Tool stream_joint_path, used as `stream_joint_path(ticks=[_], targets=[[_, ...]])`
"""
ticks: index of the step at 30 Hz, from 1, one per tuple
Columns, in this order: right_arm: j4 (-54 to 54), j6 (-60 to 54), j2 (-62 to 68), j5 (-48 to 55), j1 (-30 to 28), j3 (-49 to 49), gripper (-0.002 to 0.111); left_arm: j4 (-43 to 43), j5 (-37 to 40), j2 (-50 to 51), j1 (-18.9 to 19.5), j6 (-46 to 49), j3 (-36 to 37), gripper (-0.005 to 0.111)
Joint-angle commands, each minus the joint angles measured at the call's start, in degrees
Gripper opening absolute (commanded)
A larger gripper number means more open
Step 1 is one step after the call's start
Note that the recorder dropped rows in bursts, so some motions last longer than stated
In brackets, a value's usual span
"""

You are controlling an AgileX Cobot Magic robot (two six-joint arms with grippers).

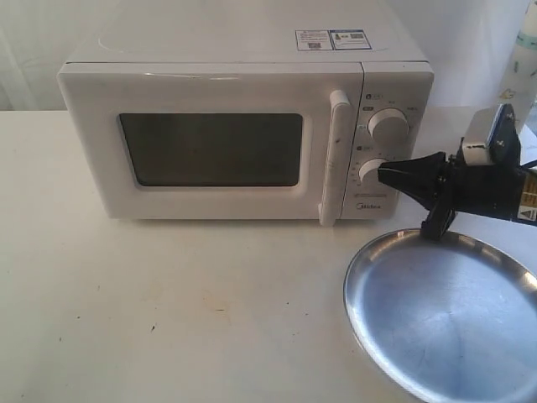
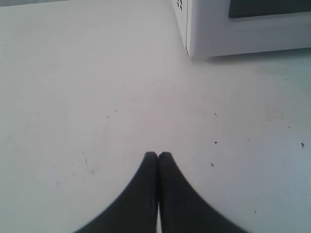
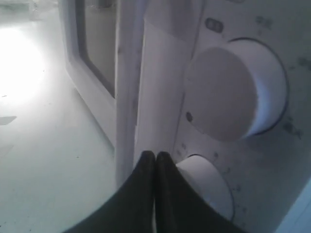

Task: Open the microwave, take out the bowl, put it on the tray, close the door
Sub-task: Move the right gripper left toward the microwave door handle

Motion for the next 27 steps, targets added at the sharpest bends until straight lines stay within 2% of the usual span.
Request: stream_joint_path(ticks=[1, 4, 9, 16, 21, 27], targets=[[3.2, -1.0, 1.3, -0.8, 1.0, -0.3, 0.0, -0.4, 0.2, -0.1, -0.3, 0.0, -0.2, 0.0], [3.6, -1.2, 1.6, -0.8, 2.2, -0.3, 0.003, -0.4, 0.2, -0.1, -0.3, 0.0, -0.2, 0.0], [3.7, -1.2, 1.6, -0.8, 5.3, -0.3, 0.021, -0.4, 0.2, -0.1, -0.3, 0.0, -0.2, 0.0], [7.3, -5.5, 1.6, -0.8, 9.5, -0.3, 0.062, -0.4, 0.2, -0.1, -0.3, 0.0, -0.2, 0.0], [8.6, -7.5, 1.6, 3.2, 11.5, -0.3, 0.064, -0.4, 0.2, -0.1, -0.3, 0.0, -0.2, 0.0], [11.4, -8.5, 1.6, 2.9, 14.1, -0.3, 0.064, -0.4, 0.2, -0.1, -0.3, 0.0, -0.2, 0.0]])
